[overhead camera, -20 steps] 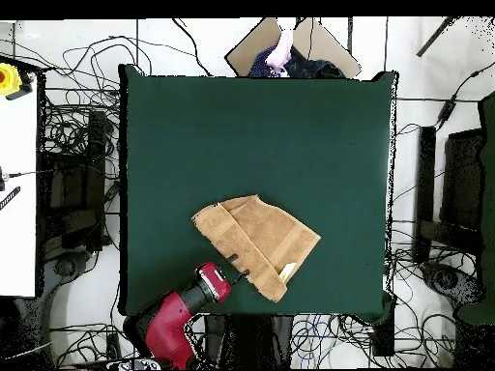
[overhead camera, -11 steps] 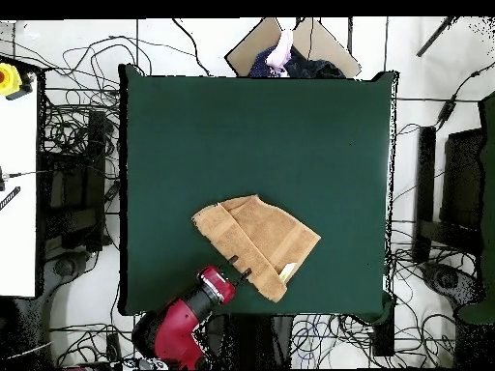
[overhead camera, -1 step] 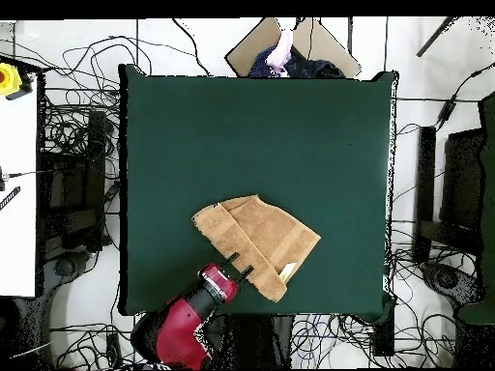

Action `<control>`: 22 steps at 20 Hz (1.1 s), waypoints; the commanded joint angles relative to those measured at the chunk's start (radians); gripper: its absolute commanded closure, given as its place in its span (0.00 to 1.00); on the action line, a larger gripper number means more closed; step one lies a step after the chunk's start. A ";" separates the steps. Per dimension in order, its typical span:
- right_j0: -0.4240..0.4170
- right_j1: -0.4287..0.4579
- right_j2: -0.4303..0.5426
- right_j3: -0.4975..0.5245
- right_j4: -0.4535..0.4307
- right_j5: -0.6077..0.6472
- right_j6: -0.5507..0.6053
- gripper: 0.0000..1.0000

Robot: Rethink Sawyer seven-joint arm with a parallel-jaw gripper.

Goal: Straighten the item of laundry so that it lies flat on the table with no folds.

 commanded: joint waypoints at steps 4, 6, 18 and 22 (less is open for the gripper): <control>-0.163 -0.059 0.053 -0.159 -0.280 0.233 0.024 0.00; -0.239 -0.100 0.098 -0.211 -0.406 0.397 -0.093 0.00; -0.383 -0.105 0.174 -0.396 -0.742 0.768 -0.072 0.00; -0.444 -0.092 0.223 -0.453 -0.852 0.826 -0.043 0.00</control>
